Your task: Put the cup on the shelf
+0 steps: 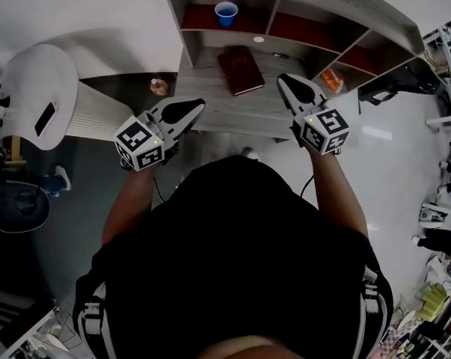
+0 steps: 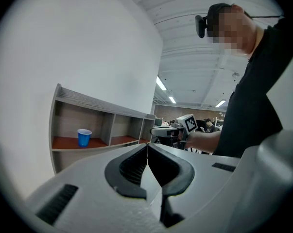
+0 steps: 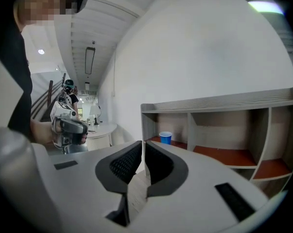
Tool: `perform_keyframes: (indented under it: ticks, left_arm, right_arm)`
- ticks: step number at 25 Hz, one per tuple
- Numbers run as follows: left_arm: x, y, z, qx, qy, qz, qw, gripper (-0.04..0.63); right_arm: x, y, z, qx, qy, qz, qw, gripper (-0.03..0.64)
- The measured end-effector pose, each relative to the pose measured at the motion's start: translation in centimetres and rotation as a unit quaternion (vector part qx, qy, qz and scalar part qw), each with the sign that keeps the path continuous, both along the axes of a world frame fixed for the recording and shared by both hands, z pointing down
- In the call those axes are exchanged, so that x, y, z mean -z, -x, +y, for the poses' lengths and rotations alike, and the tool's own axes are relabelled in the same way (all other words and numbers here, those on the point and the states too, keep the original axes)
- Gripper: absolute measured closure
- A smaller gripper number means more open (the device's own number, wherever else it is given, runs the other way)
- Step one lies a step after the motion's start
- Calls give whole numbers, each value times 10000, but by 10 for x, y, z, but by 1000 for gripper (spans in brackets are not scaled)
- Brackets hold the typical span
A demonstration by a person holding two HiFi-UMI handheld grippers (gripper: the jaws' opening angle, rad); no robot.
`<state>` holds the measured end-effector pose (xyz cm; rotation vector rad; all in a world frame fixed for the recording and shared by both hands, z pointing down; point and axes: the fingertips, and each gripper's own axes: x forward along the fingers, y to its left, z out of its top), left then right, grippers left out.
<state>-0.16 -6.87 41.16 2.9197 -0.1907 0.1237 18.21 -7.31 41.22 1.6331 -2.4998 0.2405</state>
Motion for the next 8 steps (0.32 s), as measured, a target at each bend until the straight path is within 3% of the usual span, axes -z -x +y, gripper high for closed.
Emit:
perform_keyframes:
  ticks: [8]
  left_arm:
    - [-3,-12,-3,-114,2,-45,9999,577]
  right_arm:
    - [-7,-22,20,-307,89,-124,9994,588]
